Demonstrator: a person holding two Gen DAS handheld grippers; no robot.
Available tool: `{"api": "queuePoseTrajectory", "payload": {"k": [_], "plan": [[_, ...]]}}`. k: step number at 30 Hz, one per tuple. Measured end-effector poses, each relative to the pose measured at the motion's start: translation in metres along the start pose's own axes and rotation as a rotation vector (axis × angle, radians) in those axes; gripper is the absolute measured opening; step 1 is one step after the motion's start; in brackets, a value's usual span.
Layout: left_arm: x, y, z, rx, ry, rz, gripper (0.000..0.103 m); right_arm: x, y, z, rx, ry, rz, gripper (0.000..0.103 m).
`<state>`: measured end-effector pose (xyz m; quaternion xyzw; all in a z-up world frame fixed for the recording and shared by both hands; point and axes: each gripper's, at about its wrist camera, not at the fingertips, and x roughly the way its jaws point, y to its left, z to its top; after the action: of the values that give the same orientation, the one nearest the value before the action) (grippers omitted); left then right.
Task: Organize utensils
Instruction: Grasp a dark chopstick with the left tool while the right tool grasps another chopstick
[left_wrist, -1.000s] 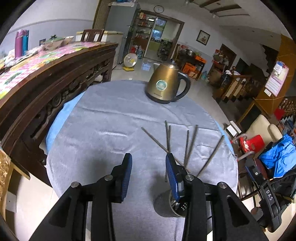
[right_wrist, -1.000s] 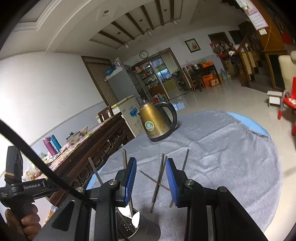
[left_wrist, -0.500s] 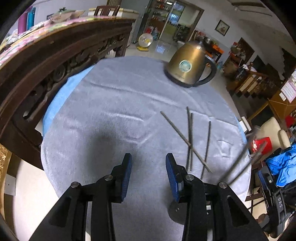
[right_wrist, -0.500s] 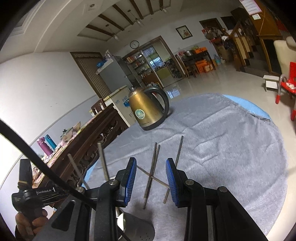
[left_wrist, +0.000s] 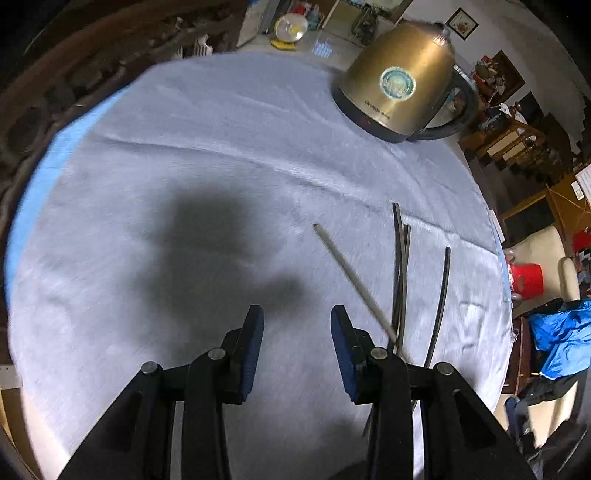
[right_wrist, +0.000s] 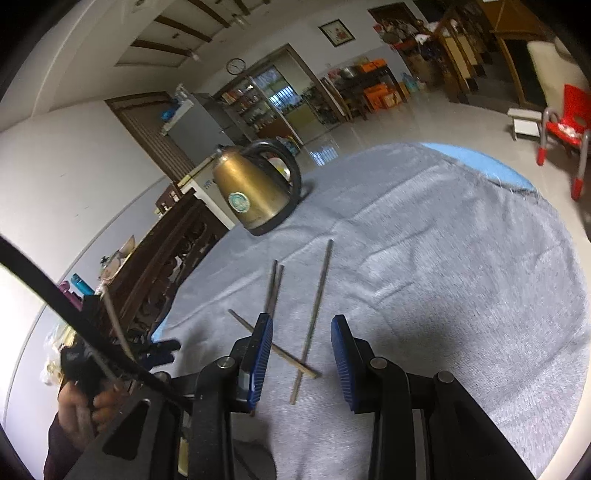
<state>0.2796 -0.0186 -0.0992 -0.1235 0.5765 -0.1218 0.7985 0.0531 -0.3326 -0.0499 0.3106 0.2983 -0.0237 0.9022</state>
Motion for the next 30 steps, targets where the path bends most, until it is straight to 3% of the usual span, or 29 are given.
{"api": "queuePoseTrajectory", "payload": {"k": [10, 15, 24, 30], "plan": [[0.054, -0.034, 0.041, -0.020, 0.083, -0.012, 0.036, 0.023, -0.028, 0.011, 0.052, 0.046, -0.032, 0.035], [0.077, -0.037, 0.043, -0.043, 0.138, -0.007, 0.010, 0.032, -0.035, 0.014, 0.056, 0.058, -0.039, 0.035], [0.076, -0.041, 0.051, 0.033, 0.087, 0.025, 0.002, 0.054, -0.027, 0.026, 0.002, 0.093, -0.039, 0.035], [0.071, -0.034, 0.062, 0.065, 0.092, 0.041, 0.001, 0.093, -0.006, 0.051, -0.084, 0.180, -0.049, 0.035]]}}
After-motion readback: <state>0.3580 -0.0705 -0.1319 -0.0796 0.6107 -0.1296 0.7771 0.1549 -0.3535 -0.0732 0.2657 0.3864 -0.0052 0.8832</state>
